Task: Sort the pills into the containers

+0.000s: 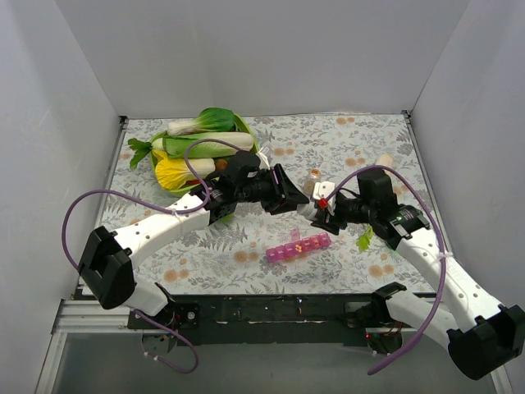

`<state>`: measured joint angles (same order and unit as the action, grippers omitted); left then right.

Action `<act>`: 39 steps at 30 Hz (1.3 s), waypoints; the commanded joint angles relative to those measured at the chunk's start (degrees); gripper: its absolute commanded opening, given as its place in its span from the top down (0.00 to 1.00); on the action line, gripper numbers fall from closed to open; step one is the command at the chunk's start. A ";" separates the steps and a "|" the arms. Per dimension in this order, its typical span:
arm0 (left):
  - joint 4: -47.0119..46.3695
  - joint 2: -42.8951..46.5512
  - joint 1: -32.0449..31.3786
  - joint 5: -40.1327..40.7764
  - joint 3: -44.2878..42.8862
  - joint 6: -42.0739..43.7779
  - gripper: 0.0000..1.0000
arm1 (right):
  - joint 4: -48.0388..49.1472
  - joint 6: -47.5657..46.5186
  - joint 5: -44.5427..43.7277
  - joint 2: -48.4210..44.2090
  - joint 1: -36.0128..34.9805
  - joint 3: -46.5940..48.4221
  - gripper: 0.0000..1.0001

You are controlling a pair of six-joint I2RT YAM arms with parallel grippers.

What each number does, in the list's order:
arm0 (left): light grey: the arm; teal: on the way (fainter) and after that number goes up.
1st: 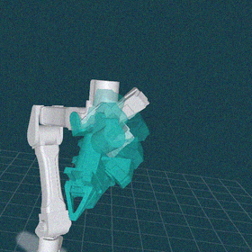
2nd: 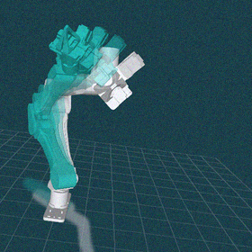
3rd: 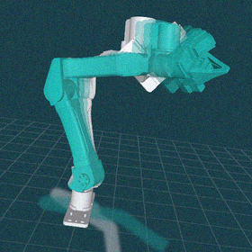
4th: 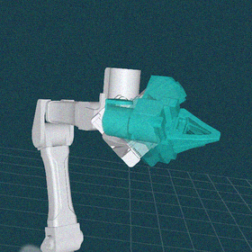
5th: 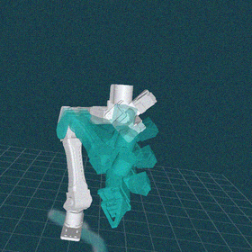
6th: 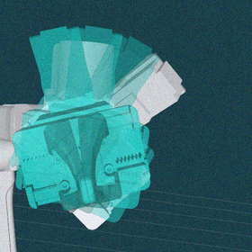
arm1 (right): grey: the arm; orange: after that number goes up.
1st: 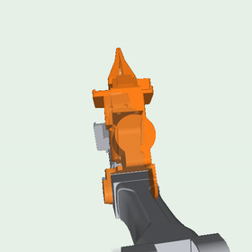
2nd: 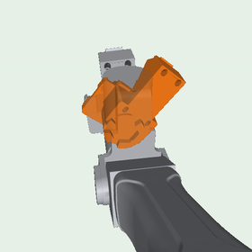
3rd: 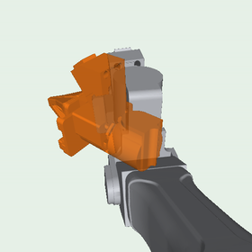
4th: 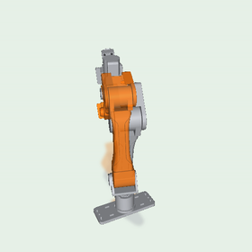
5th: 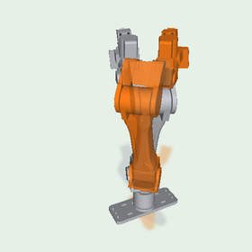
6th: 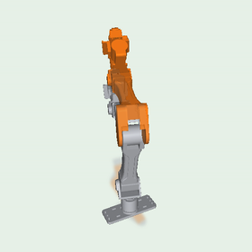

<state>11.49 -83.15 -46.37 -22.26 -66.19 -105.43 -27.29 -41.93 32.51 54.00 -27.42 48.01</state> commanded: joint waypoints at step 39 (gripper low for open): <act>9.41 -5.87 -0.21 -26.25 -10.79 43.98 0.73 | 10.15 22.15 44.57 8.76 6.33 -2.04 0.99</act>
<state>17.93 -86.63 -45.50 -42.28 -73.91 -68.05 -26.74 -23.94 68.66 64.03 -20.69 45.78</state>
